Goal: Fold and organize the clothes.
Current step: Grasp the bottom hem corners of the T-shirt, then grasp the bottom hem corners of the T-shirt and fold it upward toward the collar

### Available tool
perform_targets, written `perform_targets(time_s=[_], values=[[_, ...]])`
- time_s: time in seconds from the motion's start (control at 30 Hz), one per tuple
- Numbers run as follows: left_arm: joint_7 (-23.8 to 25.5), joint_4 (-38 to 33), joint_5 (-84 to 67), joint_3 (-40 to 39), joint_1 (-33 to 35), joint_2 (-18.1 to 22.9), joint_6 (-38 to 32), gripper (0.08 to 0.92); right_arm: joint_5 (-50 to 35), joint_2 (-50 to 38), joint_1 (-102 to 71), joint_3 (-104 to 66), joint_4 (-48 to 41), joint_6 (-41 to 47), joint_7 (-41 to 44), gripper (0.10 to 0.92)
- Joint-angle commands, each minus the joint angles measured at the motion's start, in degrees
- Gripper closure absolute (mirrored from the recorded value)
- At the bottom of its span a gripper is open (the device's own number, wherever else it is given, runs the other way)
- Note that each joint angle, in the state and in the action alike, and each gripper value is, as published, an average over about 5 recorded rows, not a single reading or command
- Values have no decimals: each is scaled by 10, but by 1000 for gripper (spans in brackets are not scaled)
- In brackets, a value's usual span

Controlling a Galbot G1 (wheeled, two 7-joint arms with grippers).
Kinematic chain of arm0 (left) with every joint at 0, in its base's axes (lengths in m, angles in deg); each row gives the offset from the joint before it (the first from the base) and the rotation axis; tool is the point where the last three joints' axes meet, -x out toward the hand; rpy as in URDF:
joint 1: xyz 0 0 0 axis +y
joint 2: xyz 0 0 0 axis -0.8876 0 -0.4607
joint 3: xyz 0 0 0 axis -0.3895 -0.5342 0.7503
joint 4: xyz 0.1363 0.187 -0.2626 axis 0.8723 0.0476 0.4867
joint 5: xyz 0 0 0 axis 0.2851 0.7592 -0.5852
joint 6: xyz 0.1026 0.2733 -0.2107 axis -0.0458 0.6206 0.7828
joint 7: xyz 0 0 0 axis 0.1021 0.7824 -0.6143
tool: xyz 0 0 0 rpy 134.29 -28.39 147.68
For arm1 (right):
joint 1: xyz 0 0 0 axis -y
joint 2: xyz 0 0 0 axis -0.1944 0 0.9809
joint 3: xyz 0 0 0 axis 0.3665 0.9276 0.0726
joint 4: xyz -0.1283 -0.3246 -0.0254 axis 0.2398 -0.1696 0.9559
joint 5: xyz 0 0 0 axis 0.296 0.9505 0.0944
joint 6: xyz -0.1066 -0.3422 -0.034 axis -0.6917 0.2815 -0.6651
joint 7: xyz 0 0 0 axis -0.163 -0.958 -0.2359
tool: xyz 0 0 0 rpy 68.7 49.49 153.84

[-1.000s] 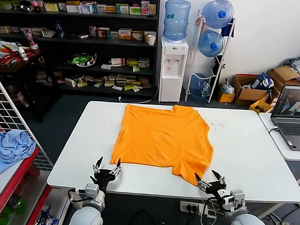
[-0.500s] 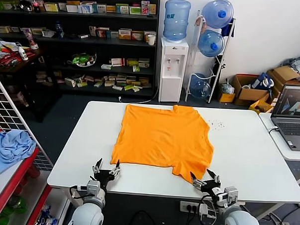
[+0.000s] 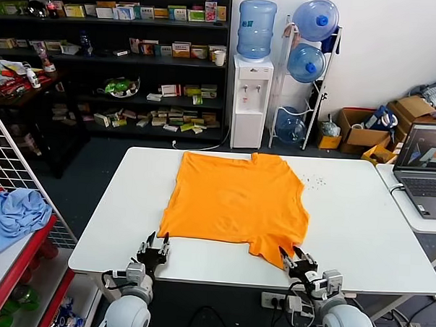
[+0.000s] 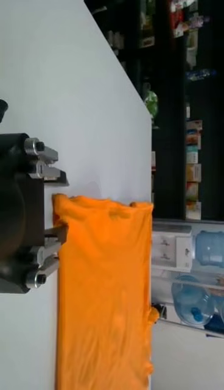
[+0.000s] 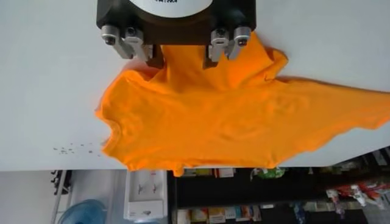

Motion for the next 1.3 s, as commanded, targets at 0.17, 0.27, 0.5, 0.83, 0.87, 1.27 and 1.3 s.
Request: perform_targets(time_s=[0.17, 0.27, 0.5, 0.83, 0.87, 1.27, 1.3], values=[[8, -15, -2, -1, 10, -9, -6, 744, 5, 3, -9, 0, 11, -2, -3, 851], [7, -32, 2, 0, 16, -15, -9, 830, 9, 2, -21, -1, 29, -3, -6, 898], [-1, -99, 3, 5, 45, -39, -11, 898, 18, -11, -77, -16, 103, -2, -24, 902], [-6, -172, 11, 20, 130, -75, -14, 898, 64, -22, -178, -52, 198, 6, -49, 902], [-6, -178, 14, 22, 142, -78, -15, 898, 71, -24, -191, -54, 206, 7, -52, 902], [-5, -186, 57, 19, 149, -69, -42, 898, 94, -39, -199, -54, 219, -28, -62, 902], [-5, -177, 62, 18, 137, -65, -45, 898, 91, -41, -184, -50, 208, -37, -65, 902]])
